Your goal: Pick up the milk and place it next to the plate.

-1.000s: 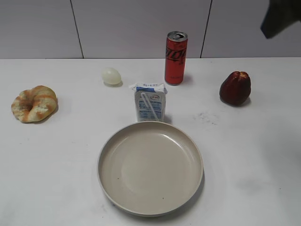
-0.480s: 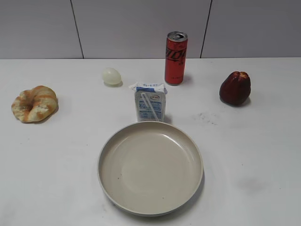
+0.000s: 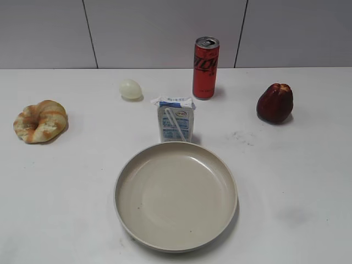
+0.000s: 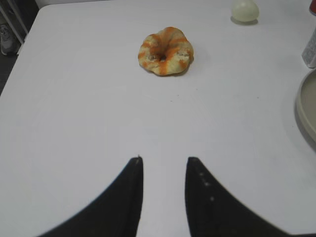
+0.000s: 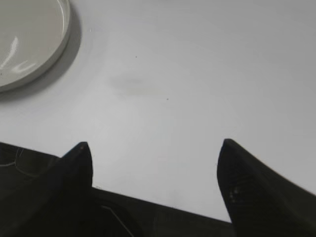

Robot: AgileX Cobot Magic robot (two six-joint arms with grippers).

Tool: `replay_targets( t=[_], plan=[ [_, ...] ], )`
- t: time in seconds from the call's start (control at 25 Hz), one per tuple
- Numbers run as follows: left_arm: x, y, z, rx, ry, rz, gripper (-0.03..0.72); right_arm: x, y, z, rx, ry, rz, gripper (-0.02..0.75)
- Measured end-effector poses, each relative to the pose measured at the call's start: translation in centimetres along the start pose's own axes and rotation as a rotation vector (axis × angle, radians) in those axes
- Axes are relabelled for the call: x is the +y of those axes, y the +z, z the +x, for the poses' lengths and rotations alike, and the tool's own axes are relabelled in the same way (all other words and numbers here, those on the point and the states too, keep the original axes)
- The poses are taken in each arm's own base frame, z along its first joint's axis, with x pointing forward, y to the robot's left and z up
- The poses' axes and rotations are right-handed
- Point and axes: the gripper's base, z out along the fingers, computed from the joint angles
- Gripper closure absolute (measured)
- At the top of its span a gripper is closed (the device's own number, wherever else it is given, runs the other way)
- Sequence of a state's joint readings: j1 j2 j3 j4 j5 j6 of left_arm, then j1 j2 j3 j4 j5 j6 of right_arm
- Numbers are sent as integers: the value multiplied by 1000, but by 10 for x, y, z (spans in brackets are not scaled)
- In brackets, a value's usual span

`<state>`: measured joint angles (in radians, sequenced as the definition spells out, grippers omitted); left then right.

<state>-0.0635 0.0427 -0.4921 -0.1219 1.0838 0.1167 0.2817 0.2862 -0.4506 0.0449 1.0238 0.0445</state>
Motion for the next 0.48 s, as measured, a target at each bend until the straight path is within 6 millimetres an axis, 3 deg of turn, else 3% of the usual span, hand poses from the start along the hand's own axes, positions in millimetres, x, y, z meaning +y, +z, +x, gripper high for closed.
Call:
replay_targets(
  t=[0.2,0.48],
  plan=[
    [0,0,0,0,0,0,460,-4,-8,8,-135,-25,31,146],
    [0,0,0,0,0,0,460,-4,-8,8,-167,-33,30,146]
  ],
)
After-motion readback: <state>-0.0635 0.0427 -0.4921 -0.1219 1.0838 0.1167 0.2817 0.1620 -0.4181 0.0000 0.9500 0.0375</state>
